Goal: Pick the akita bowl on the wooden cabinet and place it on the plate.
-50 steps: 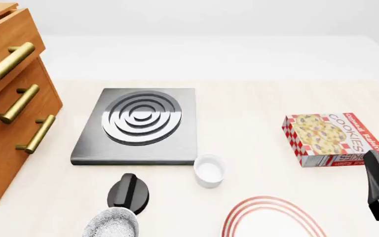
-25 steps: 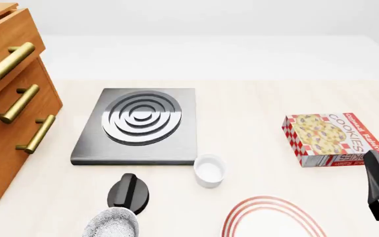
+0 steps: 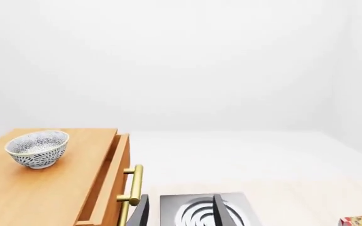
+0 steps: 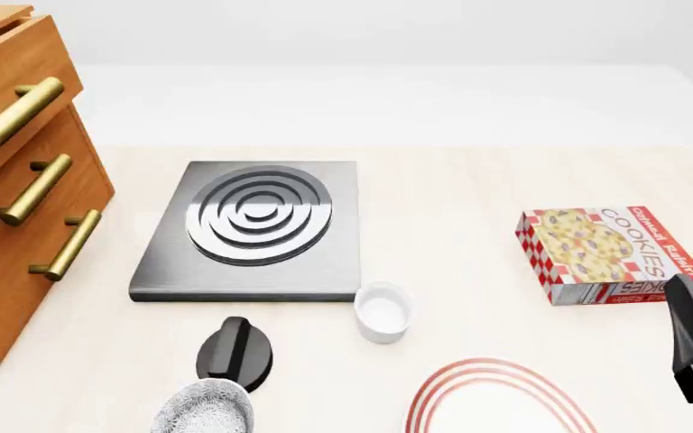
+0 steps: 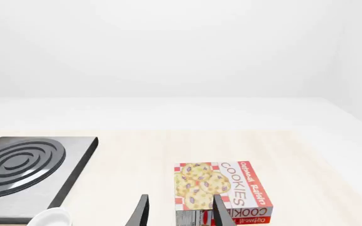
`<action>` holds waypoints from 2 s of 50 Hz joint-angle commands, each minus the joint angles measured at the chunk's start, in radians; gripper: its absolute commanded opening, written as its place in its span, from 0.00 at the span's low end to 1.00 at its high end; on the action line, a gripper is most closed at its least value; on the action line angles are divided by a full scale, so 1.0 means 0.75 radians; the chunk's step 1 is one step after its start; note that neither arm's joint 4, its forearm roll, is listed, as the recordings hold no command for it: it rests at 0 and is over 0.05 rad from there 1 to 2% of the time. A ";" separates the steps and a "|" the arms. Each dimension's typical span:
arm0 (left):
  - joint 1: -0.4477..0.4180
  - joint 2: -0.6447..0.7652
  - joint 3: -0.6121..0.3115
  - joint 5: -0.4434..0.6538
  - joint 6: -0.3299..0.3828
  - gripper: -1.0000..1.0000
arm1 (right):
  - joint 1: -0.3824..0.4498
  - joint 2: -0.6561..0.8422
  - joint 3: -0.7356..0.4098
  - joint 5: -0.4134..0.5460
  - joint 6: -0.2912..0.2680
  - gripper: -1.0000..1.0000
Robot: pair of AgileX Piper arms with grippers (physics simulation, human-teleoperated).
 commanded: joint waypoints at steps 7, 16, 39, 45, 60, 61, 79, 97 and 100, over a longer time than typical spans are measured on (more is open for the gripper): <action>0.069 0.119 -0.168 0.051 -0.077 1.00 | 0.000 0.000 0.000 0.000 0.000 1.00; 0.112 0.175 -0.256 0.114 -0.143 1.00 | 0.000 0.000 0.000 0.000 0.000 1.00; 0.238 0.346 -0.424 0.154 -0.286 1.00 | 0.000 0.000 0.000 0.000 0.000 1.00; 0.252 0.364 -0.461 0.151 -0.292 1.00 | 0.000 0.000 0.000 0.000 0.000 1.00; 0.323 0.429 -0.542 0.172 -0.338 1.00 | 0.000 0.000 0.000 0.000 0.000 1.00; 0.331 0.436 -0.547 0.173 -0.343 1.00 | 0.000 0.000 0.000 0.000 0.000 1.00; 0.511 0.614 -0.631 0.186 -0.498 1.00 | 0.000 0.000 0.000 0.000 0.000 1.00; 0.609 0.712 -0.712 0.202 -0.596 1.00 | 0.000 0.000 0.000 0.000 0.000 1.00; 0.625 0.725 -0.723 0.200 -0.610 1.00 | 0.000 0.000 0.000 0.000 0.000 1.00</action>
